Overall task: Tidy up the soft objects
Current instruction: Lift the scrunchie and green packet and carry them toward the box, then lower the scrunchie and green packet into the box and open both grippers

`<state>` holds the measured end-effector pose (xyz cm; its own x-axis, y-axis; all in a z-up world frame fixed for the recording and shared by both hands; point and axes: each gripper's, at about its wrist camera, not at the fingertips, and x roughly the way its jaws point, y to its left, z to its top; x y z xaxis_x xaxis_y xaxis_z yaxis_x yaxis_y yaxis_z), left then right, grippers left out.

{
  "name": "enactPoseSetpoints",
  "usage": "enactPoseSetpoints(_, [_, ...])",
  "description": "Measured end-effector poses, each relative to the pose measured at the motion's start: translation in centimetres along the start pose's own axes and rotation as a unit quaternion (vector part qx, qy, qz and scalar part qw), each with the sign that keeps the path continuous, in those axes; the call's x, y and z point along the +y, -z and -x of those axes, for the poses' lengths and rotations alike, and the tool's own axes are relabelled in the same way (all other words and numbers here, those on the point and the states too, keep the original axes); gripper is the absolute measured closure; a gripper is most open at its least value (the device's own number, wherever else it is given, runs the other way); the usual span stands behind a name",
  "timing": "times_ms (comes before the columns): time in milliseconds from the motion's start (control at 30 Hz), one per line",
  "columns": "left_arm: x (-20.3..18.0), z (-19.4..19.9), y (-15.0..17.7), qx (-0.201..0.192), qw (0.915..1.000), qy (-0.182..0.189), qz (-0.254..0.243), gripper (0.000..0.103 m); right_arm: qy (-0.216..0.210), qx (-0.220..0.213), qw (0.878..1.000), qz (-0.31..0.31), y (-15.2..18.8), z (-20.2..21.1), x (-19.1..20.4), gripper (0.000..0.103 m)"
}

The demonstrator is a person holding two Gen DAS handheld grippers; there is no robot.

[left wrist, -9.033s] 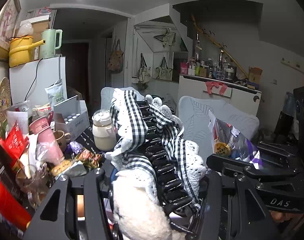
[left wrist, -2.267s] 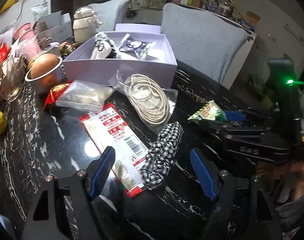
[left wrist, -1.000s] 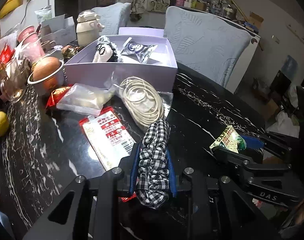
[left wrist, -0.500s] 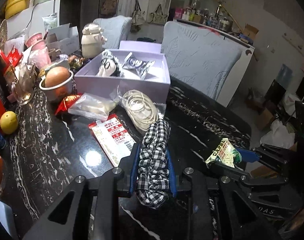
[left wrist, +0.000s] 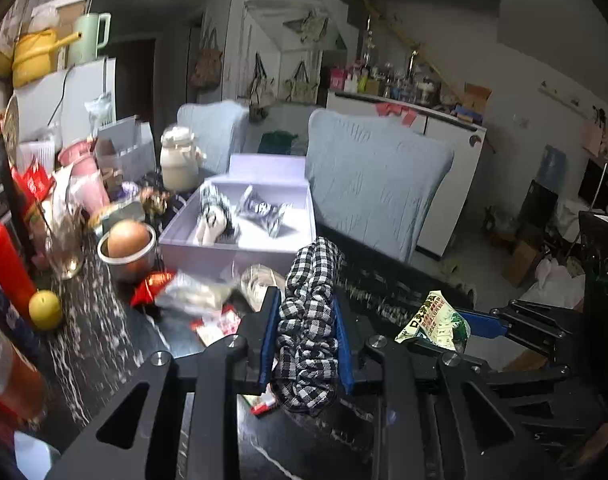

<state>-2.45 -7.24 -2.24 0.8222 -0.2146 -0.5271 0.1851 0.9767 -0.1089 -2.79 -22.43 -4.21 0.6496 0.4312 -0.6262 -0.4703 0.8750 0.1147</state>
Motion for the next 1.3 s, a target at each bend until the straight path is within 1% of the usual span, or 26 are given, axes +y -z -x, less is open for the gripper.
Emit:
enactPoseSetpoints(200, [-0.3,0.6,-2.7,-0.03,0.9994,0.015,-0.009,0.078,0.009,-0.031,0.999,0.009,-2.5,1.0,-0.2,0.056])
enactPoseSetpoints(333, [-0.4,0.8,-4.7,-0.051,0.9984,0.017,-0.019,0.078,0.01,-0.051,0.999,0.006,-4.6,1.3,-0.8,0.056])
enactPoseSetpoints(533, [0.1,-0.6,-7.8,-0.074,0.9967,0.015,-0.03,0.078,0.015,-0.069,0.997,0.011,-7.7,0.6,-1.7,0.056])
enactPoseSetpoints(667, [0.8,-2.2,-9.6,-0.082,0.996,0.016,-0.029,0.078,0.015,-0.073,0.997,0.008,-9.7,-0.8,-2.7,0.056])
enactPoseSetpoints(967, [1.8,-6.6,-13.1,-0.095,0.9948,0.013,-0.034,0.078,0.034,-0.097,0.994,0.018,-14.1,-3.4,-4.7,0.056])
enactPoseSetpoints(1133, [2.7,-9.3,-14.7,-0.095,0.995,0.019,-0.026,0.078,0.027,-0.105,0.994,0.021,-16.6,-5.2,-5.8,0.056])
enactPoseSetpoints(1300, [3.6,-12.7,-16.0,-0.087,0.9958,0.008,-0.027,0.078,0.026,-0.106,0.994,0.022,-18.5,-7.8,-6.9,0.056])
